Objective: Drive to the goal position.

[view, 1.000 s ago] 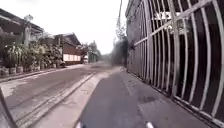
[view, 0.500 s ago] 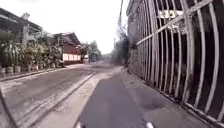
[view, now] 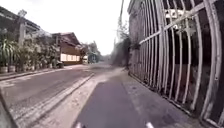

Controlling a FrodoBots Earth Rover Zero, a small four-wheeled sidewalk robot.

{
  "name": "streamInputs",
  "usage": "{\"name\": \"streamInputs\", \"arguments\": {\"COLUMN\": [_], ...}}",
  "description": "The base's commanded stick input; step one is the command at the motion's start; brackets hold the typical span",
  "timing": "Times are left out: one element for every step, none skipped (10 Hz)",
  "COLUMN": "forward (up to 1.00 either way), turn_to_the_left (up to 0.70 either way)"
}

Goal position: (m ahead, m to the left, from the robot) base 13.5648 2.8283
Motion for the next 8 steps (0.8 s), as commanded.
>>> {"name": "streamInputs", "arguments": {"forward": [0.7,0.7,0.7,0.7,0.7,0.7,0.7,0.7], "turn_to_the_left": [0.14,0.14,0.14,0.14,0.13,0.05,0.02,0.01]}}
